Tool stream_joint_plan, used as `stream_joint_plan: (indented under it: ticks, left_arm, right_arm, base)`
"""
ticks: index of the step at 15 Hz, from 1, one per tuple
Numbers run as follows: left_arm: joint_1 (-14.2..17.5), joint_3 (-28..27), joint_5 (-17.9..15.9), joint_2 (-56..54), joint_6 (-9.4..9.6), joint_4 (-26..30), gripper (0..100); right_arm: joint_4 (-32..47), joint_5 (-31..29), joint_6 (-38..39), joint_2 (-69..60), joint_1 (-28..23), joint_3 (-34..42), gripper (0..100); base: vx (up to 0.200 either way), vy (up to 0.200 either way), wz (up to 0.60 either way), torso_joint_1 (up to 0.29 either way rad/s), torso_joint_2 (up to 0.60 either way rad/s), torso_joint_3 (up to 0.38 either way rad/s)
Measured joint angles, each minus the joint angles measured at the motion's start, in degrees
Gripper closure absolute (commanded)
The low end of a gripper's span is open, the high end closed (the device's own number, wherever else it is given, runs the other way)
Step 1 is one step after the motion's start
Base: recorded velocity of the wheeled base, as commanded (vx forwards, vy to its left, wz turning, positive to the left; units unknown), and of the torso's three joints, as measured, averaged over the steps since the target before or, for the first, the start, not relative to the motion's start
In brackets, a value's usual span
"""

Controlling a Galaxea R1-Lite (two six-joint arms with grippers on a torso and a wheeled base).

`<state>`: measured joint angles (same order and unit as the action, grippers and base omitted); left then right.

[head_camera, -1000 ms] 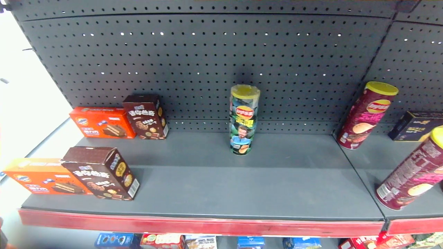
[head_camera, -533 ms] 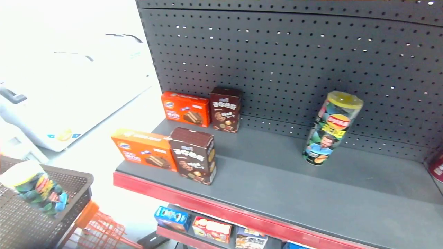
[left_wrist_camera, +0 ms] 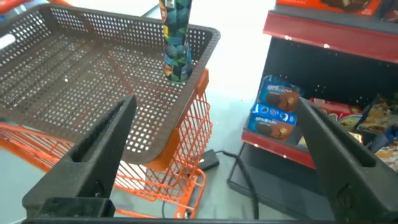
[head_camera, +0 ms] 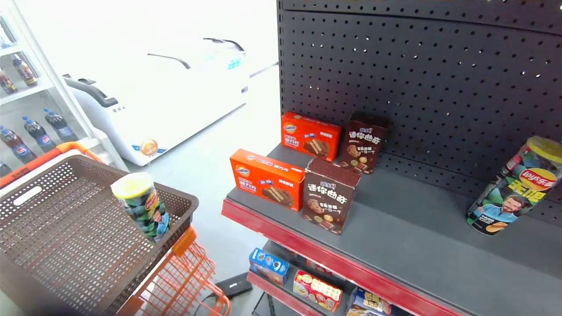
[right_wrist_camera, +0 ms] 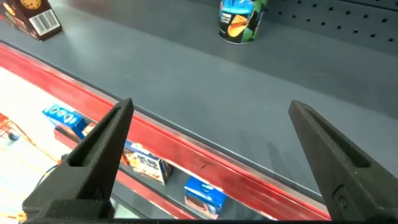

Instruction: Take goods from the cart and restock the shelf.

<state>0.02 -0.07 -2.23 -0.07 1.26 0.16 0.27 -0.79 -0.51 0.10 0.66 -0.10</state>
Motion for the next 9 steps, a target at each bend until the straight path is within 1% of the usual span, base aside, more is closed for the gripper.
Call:
stream_joint_plan:
  ticks: [2, 7, 8, 9]
  left_arm:
    - [-0.10, 0.00, -0.11, 0.00, 0.24, 0.02, 0]
    - [0.13, -0.26, 0.40, 0.02, 0.02, 0.33, 0]
    - [0.28, -0.59, 1.04, 0.37, 0.82, 0.39, 0]
    - [0.33, -1.68, 1.44, 1.44, 2.38, 0.46, 0]
  right_arm:
    - [-0.02, 0.01, 0.00, 0.00, -0.09, 0.00, 0]
    - [0.00, 0.01, 0.02, 0.00, -0.09, 0.00, 0]
    - [0.00, 0.00, 0.00, 0.00, -0.09, 0.00, 0]
    - [0.00, 0.00, 0.00, 0.00, -0.09, 0.00, 0]
  base:
    - [0.000, 0.000, 0.00, 0.000, 0.00, 0.000]
    - [0.000, 0.000, 0.00, 0.000, 0.00, 0.000]
    - [0.000, 0.000, 0.00, 0.000, 0.00, 0.000]
    - [0.000, 0.000, 0.00, 0.000, 0.00, 0.000]
